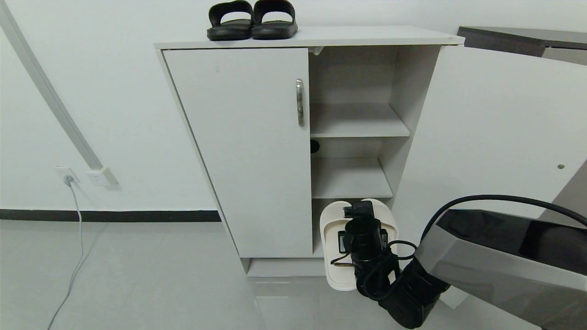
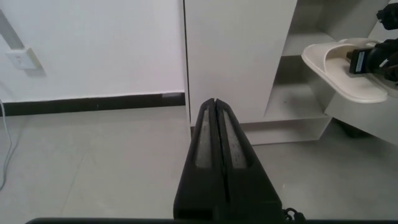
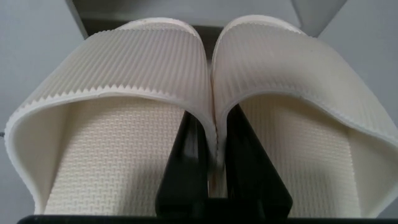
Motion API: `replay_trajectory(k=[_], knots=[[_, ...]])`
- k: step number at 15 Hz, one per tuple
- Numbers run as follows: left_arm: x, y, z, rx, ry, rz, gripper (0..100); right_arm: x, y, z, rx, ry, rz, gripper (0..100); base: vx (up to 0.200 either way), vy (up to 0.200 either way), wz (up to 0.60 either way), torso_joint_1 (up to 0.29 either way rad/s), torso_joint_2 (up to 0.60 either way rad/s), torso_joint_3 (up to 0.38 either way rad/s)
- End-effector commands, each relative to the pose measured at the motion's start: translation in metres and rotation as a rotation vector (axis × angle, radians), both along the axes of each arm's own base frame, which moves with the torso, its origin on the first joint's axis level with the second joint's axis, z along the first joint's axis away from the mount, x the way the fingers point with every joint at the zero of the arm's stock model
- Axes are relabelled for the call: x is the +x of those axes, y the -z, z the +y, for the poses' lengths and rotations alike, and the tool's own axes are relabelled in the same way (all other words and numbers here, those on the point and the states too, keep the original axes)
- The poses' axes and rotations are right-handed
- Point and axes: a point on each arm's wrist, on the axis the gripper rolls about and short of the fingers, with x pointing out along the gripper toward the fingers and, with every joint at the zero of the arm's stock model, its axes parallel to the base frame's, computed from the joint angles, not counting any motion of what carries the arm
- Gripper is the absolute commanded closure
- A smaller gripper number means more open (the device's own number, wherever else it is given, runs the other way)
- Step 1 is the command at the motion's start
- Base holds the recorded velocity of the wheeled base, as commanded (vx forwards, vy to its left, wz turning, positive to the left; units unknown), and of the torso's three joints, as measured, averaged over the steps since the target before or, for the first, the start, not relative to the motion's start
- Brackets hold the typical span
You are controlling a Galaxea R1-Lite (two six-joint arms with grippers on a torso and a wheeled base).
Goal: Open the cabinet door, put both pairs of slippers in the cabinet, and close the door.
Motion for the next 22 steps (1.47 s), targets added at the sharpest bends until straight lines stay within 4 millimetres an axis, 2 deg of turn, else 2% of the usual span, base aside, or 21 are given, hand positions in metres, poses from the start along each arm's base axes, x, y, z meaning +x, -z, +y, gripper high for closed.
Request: replay_trajectory(k=[1,5,17,22], knots=[[0.0,0.0,0.0,0.0,0.0,0.001,100,0.0,0.002,0.0,-0.002,0.0,0.003,100,0.0,0.0,0.0,-0.002,0.01,-0.193],[0.0,0.0,0.0,-0.002,-0.001,0.001,100,0.005,0.008,-0.003,0.02,0.011,-0.018,100,0.0,0.0,0.0,0.005,0.0,-0.161],[0.0,0.0,0.0,-0.003,-0.003,0.001,100,0.008,-0.007,-0.013,0.037,-0.019,-0.143,100,0.0,0.0,0.0,0.0,0.0,0.0],[0.0,0.0,0.0,-0.003,-0.003,0.001,100,0.009,-0.006,-0.015,0.032,-0.015,-0.139,100,0.2,0.0,0.0,-0.001,0.0,0.0]])
